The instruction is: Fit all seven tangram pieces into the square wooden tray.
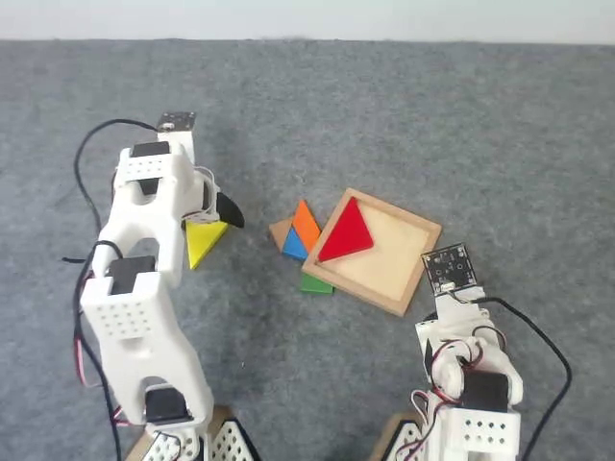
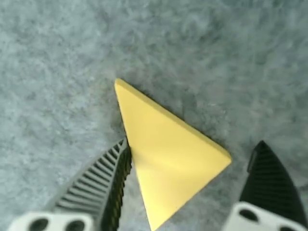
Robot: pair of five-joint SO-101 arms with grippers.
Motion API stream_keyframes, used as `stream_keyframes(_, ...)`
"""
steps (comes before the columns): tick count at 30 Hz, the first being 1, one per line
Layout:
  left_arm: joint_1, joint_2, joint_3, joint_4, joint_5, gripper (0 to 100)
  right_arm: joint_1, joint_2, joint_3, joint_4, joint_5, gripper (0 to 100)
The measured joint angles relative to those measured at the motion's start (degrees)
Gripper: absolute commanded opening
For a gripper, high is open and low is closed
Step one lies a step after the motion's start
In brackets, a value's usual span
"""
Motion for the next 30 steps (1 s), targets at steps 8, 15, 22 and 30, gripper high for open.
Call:
stream_keyframes(8,0.00,-0.26,0.70,-0.79,-0.18,30,0.00,0.00,0.00,0.00,0.00,0.8)
stream_keyframes(15,0.00,-0.79,1.85,-1.85,0.09,27,0.00,0.00,0.00,0.00,0.00,0.8)
stream_keyframes(22,0.62,-0.88,1.85,-2.02,0.18,20,0.00,0.00,0.00,0.00,0.00,0.8)
stream_keyframes(30,0.79,-2.90,2.90,-2.20,-1.85,16,0.00,0.00,0.00,0.00,0.00,0.8)
